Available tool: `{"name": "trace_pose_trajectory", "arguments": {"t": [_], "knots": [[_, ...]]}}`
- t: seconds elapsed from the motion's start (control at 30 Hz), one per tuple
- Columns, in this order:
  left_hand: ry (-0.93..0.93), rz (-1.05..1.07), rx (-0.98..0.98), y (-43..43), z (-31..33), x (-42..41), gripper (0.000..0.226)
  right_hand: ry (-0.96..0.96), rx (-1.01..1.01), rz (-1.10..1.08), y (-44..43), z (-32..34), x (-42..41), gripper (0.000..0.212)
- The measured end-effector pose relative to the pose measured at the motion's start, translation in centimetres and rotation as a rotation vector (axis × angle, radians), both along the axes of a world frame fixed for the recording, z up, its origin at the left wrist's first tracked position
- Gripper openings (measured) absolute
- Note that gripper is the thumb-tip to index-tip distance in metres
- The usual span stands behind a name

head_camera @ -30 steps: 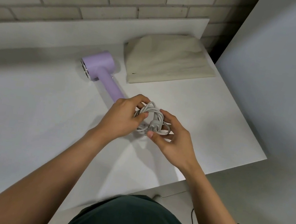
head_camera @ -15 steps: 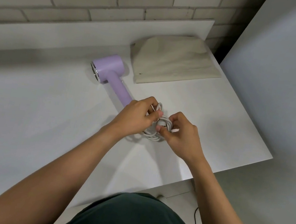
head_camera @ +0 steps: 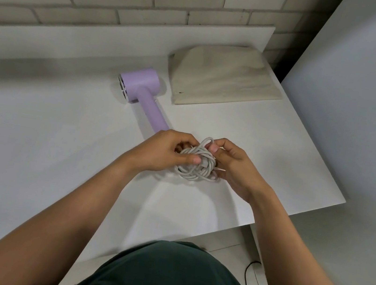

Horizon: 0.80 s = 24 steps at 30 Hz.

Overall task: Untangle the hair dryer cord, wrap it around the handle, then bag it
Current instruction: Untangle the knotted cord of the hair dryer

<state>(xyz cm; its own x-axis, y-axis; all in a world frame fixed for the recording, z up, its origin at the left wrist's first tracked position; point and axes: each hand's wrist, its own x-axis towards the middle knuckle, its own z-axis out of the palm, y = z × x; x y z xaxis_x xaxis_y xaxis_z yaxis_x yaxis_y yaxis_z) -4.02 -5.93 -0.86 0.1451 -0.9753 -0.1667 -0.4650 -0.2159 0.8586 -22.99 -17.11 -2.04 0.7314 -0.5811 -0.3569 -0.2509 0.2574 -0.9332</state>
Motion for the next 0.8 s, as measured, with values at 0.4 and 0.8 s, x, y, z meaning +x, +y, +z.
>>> {"name": "trace_pose_trajectory", "arguments": {"t": [0.4, 0.8], "knots": [[0.039, 0.019, -0.017, 1.1, 0.5, 0.7, 0.014, -0.03, -0.164, 0.099, -0.3, 0.2, 0.5, 0.022], [-0.039, 0.123, 0.011, 2.5, -0.8, 0.7, 0.016, -0.049, -0.404, -0.048, -1.0, -0.3, 2.1, 0.009]]}}
